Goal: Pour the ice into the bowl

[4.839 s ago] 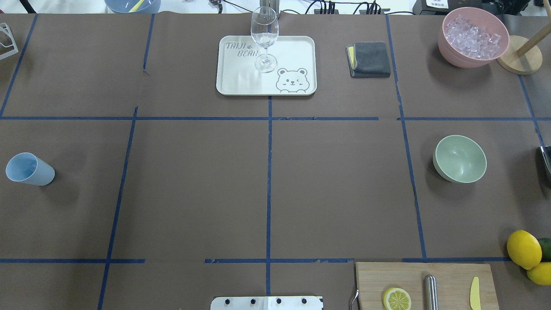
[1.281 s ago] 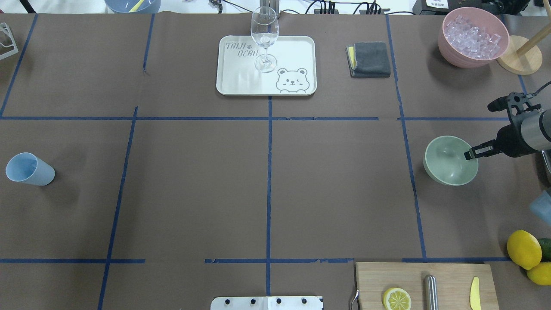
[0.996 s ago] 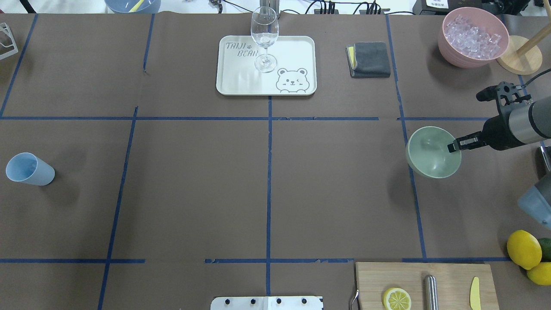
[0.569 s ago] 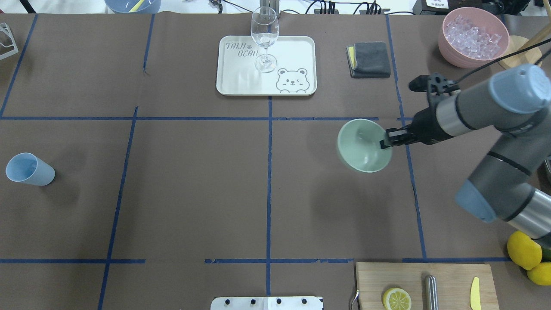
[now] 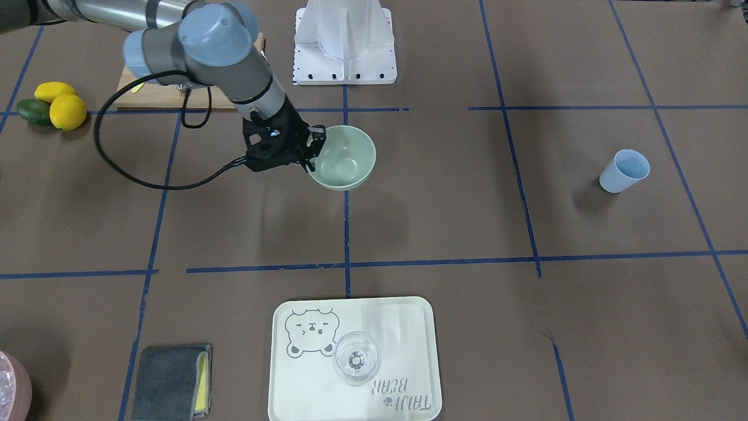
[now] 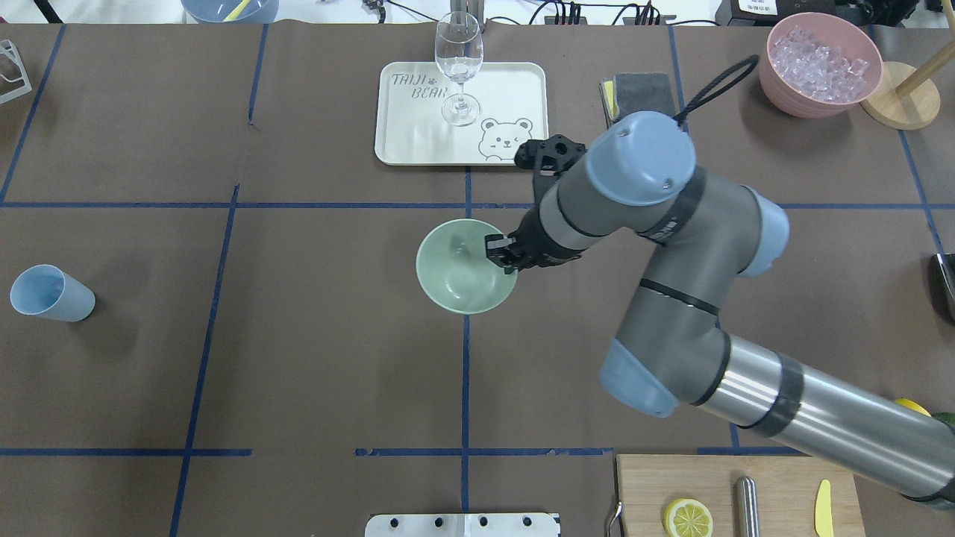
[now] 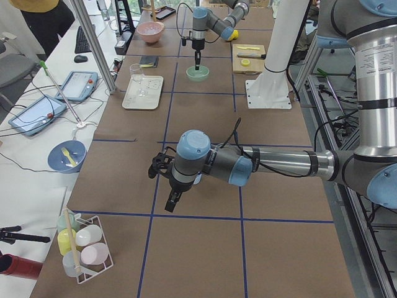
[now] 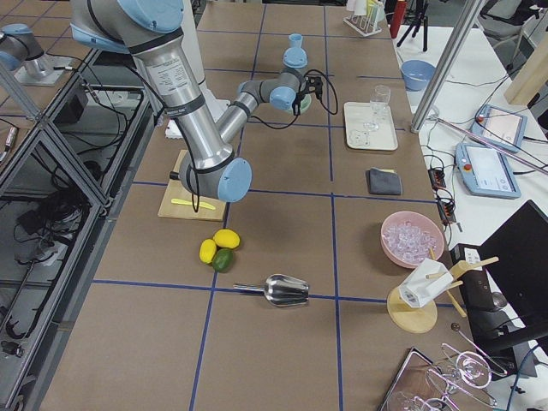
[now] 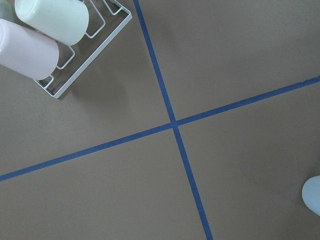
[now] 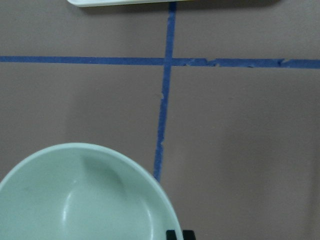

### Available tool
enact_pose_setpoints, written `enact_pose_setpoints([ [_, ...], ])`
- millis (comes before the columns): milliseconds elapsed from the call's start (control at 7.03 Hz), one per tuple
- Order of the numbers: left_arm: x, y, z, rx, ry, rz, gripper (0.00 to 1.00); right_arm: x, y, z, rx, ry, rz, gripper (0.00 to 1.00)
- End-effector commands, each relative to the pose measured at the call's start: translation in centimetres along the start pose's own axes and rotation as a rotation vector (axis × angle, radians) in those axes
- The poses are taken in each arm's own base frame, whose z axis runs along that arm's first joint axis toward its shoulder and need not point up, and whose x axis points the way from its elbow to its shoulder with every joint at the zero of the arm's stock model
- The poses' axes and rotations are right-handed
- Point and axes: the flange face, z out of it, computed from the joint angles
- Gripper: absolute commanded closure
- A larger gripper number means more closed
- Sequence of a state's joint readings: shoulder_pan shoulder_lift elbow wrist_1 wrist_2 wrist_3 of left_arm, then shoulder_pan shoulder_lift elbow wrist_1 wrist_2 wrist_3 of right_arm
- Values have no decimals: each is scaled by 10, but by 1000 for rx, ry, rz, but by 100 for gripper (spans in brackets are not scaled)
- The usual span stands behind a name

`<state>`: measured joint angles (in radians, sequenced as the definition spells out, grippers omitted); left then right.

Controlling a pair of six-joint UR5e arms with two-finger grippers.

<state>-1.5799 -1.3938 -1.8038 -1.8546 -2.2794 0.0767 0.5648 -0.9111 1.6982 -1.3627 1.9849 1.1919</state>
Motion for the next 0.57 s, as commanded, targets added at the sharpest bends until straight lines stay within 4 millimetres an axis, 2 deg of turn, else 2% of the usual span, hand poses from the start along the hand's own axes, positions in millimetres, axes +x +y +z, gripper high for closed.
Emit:
enact_pose_setpoints([
  [0,0,1,0,0,2,-1,0,-90,-7,56,15,68,44,100],
  [285,1,-1,-1,2,1,1,0,-127,4,94,30,118,44,100],
  [427,1,0,0,1,2,0,0,-149,0,103,50,132,53,100],
])
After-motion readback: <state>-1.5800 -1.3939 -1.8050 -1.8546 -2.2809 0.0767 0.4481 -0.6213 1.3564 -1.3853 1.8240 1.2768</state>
